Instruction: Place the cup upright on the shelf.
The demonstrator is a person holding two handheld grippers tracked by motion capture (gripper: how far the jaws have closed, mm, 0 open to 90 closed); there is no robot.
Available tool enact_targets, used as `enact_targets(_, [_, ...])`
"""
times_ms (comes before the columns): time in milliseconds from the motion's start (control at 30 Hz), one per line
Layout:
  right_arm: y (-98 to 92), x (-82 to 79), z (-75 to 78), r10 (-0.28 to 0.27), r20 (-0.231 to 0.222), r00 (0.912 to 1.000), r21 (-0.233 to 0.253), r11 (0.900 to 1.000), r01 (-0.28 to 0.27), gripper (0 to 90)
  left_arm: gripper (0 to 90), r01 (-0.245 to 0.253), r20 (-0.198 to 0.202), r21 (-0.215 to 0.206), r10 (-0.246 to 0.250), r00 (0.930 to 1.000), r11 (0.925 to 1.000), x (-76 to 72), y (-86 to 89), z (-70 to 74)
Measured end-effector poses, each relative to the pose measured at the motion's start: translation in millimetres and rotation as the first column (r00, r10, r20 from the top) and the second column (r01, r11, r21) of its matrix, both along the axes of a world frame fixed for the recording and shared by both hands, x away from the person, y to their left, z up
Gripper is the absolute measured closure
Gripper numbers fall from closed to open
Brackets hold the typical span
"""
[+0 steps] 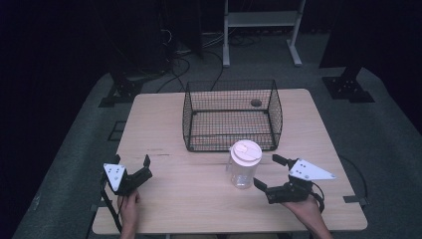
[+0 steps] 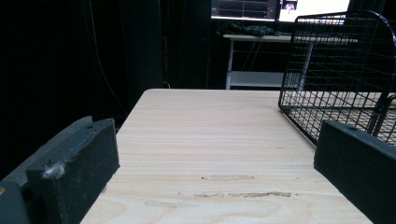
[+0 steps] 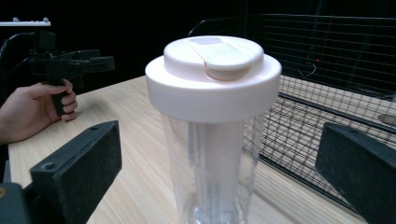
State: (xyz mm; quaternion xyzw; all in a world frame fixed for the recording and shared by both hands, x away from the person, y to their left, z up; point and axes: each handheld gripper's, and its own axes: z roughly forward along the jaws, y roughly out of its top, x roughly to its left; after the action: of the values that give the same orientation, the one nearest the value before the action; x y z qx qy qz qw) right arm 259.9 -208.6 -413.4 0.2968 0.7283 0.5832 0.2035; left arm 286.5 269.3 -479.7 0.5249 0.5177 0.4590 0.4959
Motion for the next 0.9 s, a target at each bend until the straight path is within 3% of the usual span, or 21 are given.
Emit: enact_targets(900, [34.7, 22.9, -0.4, -0.014, 0.007, 0.9999, -0.035, 0.999, 0.015, 0.0, 0.0, 0.002, 0.003, 0.001, -0.002, 1.0000, 1.0000, -0.1, -0.1, 0.0])
